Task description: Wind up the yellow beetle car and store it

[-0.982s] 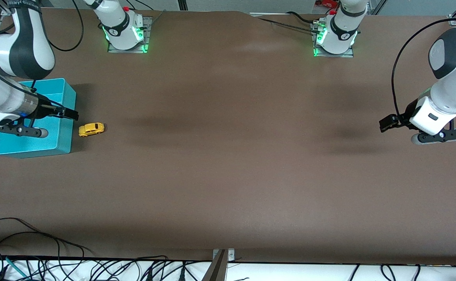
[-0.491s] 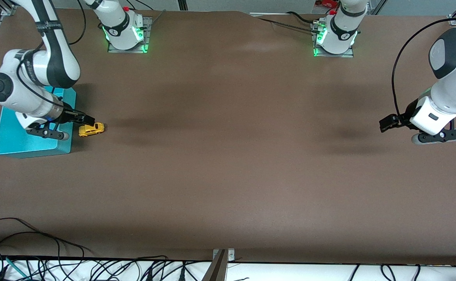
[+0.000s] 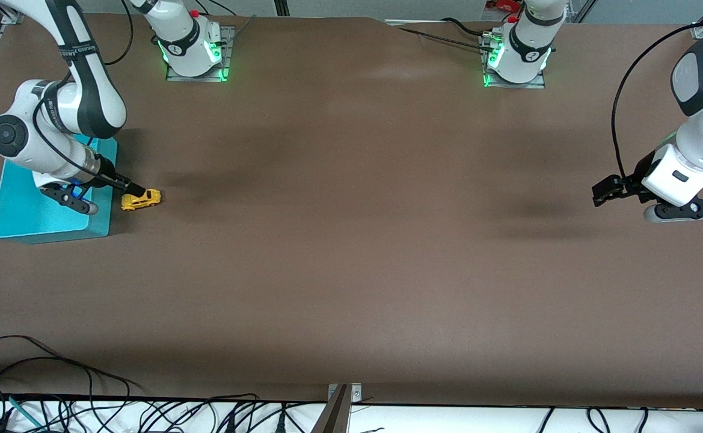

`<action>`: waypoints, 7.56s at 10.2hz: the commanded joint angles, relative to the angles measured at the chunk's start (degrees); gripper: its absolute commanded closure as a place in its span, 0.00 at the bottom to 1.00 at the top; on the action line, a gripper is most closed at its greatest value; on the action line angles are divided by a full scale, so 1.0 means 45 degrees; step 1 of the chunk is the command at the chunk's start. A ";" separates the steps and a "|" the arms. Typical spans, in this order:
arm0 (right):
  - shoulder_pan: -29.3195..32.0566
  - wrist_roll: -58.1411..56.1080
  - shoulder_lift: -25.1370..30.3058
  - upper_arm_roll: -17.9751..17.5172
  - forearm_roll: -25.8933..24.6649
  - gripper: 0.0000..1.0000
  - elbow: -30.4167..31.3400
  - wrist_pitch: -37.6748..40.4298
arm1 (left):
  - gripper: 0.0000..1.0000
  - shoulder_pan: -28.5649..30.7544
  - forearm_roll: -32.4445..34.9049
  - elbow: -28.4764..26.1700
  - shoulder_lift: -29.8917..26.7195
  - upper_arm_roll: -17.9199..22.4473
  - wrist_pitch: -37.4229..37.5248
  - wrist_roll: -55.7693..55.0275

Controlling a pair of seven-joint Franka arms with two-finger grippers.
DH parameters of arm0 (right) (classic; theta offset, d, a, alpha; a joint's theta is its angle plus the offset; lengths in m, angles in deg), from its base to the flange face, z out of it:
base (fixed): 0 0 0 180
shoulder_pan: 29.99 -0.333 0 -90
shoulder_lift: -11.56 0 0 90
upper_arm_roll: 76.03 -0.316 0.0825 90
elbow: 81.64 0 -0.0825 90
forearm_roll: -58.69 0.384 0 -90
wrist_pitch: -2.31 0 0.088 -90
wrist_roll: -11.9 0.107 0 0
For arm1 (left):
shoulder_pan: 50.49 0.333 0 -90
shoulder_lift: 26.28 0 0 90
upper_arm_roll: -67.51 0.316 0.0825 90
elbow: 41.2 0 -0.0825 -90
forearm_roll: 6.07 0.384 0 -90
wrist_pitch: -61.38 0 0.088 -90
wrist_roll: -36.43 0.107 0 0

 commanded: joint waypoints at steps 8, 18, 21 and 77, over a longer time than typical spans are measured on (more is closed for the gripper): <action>0.0700 0.8816 -0.1231 -0.0095 -0.0151 0.00 0.0484 -0.1707 | 0.00 0.0144 -0.0378 0.0532 -0.0097 0.0040 0.0365 0.1991; 0.0719 0.8856 -0.1096 -0.0114 -0.0053 0.99 0.0037 -0.1726 | 0.00 0.0144 -0.0378 0.0493 -0.0058 0.0040 0.0365 0.2011; 0.0700 0.9944 -0.0764 -0.0173 -0.0131 1.00 -0.0745 -0.1493 | 0.00 0.0144 -0.0378 0.0474 -0.0039 0.0040 0.0365 0.2011; 0.2068 0.4676 0.0662 -0.1286 -0.0391 0.00 -0.6095 0.7157 | 0.00 0.0495 -0.1941 0.0356 -0.0136 0.0040 0.0795 0.3827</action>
